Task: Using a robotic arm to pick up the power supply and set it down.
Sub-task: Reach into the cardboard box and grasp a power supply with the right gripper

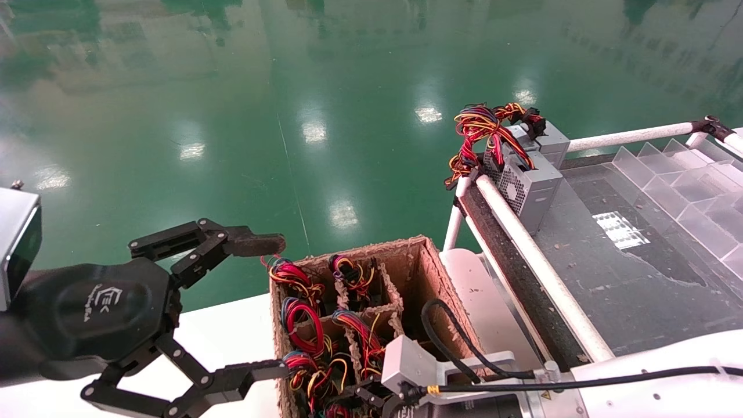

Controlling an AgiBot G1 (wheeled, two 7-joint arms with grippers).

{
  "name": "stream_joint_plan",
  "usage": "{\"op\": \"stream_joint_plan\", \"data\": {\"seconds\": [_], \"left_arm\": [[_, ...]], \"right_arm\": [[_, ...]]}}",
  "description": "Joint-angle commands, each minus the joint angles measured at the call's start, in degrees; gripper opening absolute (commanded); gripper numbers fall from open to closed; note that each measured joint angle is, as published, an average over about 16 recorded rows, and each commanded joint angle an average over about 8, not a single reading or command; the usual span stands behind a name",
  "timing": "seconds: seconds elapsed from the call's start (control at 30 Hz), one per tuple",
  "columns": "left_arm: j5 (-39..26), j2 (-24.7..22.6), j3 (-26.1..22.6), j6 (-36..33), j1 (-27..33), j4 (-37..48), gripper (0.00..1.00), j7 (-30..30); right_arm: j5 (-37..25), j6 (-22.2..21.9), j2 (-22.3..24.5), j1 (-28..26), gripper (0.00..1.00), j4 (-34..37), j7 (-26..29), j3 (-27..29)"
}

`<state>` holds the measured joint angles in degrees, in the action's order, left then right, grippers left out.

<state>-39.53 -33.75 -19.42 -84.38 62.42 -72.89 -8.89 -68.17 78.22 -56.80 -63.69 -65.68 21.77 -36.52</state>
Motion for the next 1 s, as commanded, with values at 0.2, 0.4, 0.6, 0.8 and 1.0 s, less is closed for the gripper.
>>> {"op": "stream_joint_plan", "data": {"seconds": [0.2,0.4,0.6,0.8,1.0], "left_arm": [[0.0,0.0,0.0,0.0,0.0,0.0,1.00,0.0],[0.0,0.0,0.0,0.0,0.0,0.0,1.00,0.0],[0.0,0.0,0.0,0.0,0.0,0.0,1.00,0.0],[0.0,0.0,0.0,0.0,0.0,0.0,1.00,0.0],[0.0,0.0,0.0,0.0,0.0,0.0,1.00,0.0]], "right_arm": [[0.8,1.4,0.4,-0.2,0.00,0.3,0.0,0.1],[0.8,2.3,0.6,-0.5,0.00,1.1,0.3,-0.2],[1.0,2.7,0.8,-0.3,0.00,1.3,0.3,-0.2],[1.8,2.7,1.5,0.4,0.00,0.5,0.5,0.1],[3.7,3.0,2.7,1.5,0.00,-0.6,0.4,1.1]]}}
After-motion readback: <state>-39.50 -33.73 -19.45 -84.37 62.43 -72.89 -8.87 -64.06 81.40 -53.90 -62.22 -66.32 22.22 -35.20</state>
